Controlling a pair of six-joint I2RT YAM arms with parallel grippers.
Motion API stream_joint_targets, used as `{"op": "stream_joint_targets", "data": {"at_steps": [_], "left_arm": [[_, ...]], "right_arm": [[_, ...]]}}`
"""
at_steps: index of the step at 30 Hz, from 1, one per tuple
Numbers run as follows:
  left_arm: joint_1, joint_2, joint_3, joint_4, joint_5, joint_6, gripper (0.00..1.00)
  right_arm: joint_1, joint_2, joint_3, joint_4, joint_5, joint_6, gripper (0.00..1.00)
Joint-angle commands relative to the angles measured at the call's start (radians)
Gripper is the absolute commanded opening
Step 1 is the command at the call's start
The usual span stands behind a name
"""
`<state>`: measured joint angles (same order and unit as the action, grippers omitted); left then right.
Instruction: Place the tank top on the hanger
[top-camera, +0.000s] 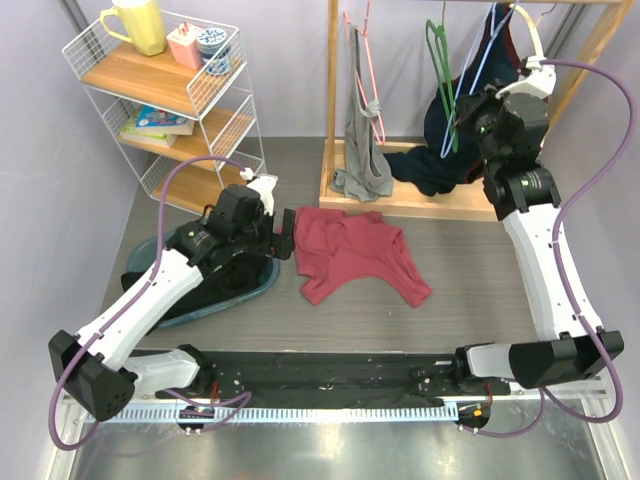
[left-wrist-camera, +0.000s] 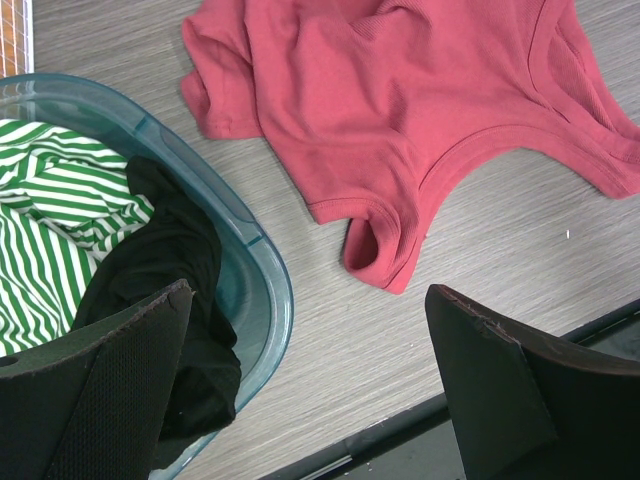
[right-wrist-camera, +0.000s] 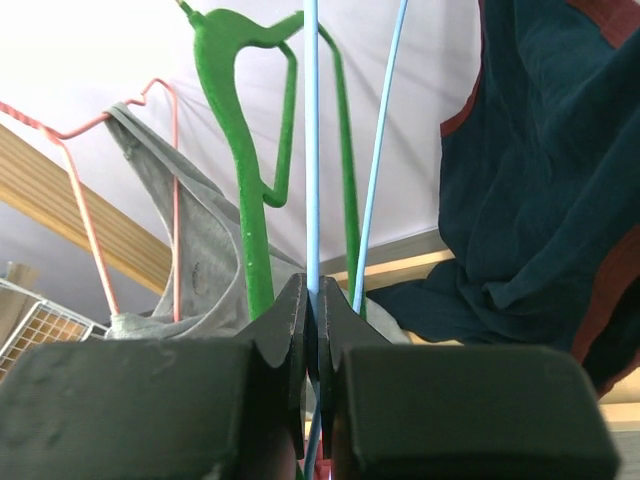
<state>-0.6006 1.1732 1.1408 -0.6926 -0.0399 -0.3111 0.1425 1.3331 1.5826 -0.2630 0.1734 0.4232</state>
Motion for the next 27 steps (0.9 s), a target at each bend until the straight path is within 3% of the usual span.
{"op": "stream_joint_targets", "data": {"at_steps": [1,11,27], "left_arm": [[-0.001,-0.029,-0.003,0.021,0.014,-0.009,1.00],[-0.001,-0.027,-0.006,0.021,0.015,-0.013,1.00],[-0.001,-0.029,-0.006,0.019,0.012,-0.011,1.00]], "right_arm": [[0.005,-0.077,-0.035,0.048,0.014,0.023,0.01],[0.005,-0.084,-0.111,0.048,0.029,0.057,0.01],[0.005,-0.043,-0.089,0.183,0.046,0.111,0.01]]}}
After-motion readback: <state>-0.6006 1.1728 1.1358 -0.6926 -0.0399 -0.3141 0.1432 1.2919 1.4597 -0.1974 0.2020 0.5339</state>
